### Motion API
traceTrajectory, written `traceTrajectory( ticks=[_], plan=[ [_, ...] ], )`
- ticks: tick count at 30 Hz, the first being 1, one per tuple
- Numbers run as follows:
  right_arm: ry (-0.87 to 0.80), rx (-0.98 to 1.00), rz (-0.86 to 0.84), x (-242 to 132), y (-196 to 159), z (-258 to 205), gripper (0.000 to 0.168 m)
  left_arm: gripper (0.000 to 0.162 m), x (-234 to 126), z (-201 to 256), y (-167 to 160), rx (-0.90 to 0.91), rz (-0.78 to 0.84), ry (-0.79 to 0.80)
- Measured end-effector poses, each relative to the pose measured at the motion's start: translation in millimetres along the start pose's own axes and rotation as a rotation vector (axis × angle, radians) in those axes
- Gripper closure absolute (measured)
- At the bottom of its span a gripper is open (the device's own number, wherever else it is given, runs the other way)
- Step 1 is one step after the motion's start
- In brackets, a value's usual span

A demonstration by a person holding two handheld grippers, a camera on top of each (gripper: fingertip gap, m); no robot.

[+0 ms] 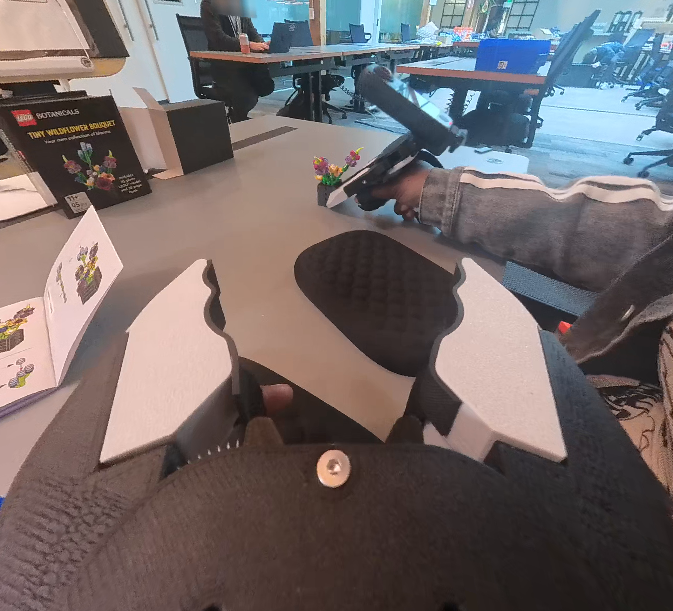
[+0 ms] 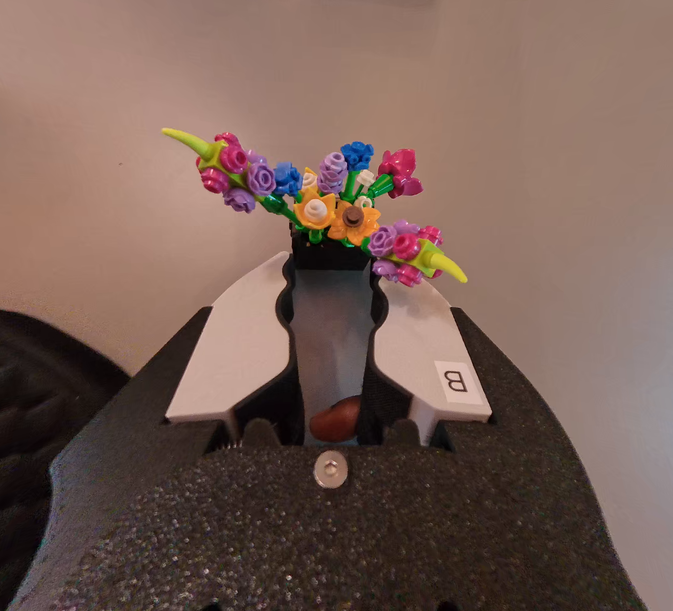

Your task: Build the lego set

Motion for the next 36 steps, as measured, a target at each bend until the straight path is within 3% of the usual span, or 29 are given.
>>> traceTrajectory(
  ticks=[17, 22, 29, 36],
  plan=[
    [0.127, -0.107, -0.001, 67, 78, 38, 0.129, 0.042, 15, -10, -3, -0.028, -0.059, 0.002],
    [0.132, -0.095, -0.006, 65, 76, 40, 0.112, 0.042, 12, -13, 6, -0.019, -0.058, 0.018],
    [0.139, 0.005, 0.109, 24, 55, 35, 0.083, 0.042, 6, -27, 8, -0.04, -0.067, 0.065],
    [0.261, 0.036, 0.51, -61, 67, -10, 0.081, 0.047, -6, -40, 12, -0.059, -0.07, 0.105]
  ],
)
Point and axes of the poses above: each gripper's, where its closed fingertips meet, x out along the fingers, y out of its top, z = x × y across the jaws, the point moved 2 cm from there along -x, back along the fingers, and after that the axes turned 12 degrees about -z, right-handed, at the moved point
